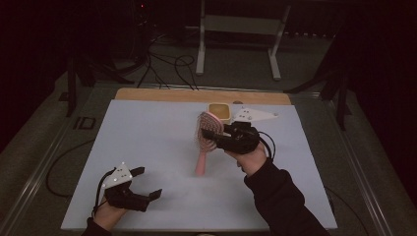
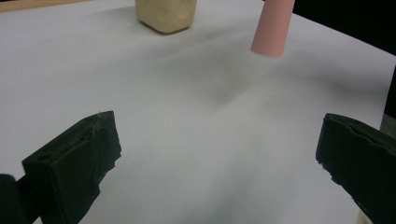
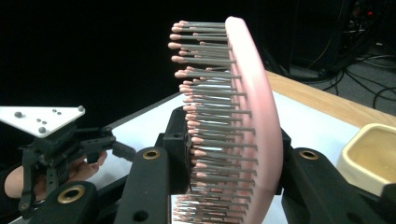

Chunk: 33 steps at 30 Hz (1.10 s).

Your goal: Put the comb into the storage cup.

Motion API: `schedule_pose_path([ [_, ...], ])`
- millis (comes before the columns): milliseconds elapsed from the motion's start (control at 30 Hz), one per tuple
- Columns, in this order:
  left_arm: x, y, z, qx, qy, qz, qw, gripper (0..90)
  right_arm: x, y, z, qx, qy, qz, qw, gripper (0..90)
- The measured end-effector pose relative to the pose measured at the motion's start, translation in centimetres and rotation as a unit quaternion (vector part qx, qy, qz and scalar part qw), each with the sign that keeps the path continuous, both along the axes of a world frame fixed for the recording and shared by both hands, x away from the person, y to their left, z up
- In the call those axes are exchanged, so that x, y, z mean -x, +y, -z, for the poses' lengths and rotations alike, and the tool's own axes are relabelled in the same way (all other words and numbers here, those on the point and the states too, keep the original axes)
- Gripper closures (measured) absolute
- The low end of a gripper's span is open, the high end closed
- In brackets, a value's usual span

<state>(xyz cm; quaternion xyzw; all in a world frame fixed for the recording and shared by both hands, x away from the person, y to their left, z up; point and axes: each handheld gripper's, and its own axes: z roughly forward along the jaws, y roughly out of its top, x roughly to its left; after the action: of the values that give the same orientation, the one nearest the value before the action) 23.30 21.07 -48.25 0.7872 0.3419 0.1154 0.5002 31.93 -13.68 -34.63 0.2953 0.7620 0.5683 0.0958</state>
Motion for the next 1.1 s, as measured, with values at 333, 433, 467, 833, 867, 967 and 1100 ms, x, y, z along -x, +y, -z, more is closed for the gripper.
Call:
schedule_pose_path([
  [333, 0.4, 1.1, 0.7, 0.003, -0.007, -0.001, 1.0, 0.2, -0.6, -1.6, -1.8, -0.007, -0.017, 0.013, 0.9997, 64.4],
  [433, 0.4, 1.2, 0.8, 0.009, -0.006, 0.001, 0.9999, 0.2, -0.9, -2.2, -2.3, -0.012, -0.018, 0.018, 0.9996, 64.4],
  [467, 0.4, 1.2, 0.8, 0.005, -0.008, 0.001, 1.0, 0.2, -1.0, -2.3, -2.4, -0.014, -0.018, 0.019, 0.9996, 64.4],
  [833, 0.4, 1.3, 0.9, 0.002, -0.012, -0.014, 0.9998, 0.2, -2.1, -3.3, -4.1, -0.019, -0.032, 0.033, 0.9988, 64.4],
  [867, 0.3, 1.3, 1.0, 0.003, -0.012, -0.013, 0.9998, 0.2, -2.2, -3.4, -4.2, -0.017, -0.034, 0.035, 0.9987, 64.4],
  [967, 0.4, 1.3, 0.9, 0.005, -0.013, -0.012, 0.9998, 0.2, -2.5, -3.5, -4.7, -0.017, -0.038, 0.038, 0.9984, 64.4],
  [1100, 0.3, 1.3, 1.0, 0.009, -0.013, -0.01, 0.9998, 0.2, -2.9, -3.6, -5.0, -0.018, -0.041, 0.044, 0.998, 64.4],
])
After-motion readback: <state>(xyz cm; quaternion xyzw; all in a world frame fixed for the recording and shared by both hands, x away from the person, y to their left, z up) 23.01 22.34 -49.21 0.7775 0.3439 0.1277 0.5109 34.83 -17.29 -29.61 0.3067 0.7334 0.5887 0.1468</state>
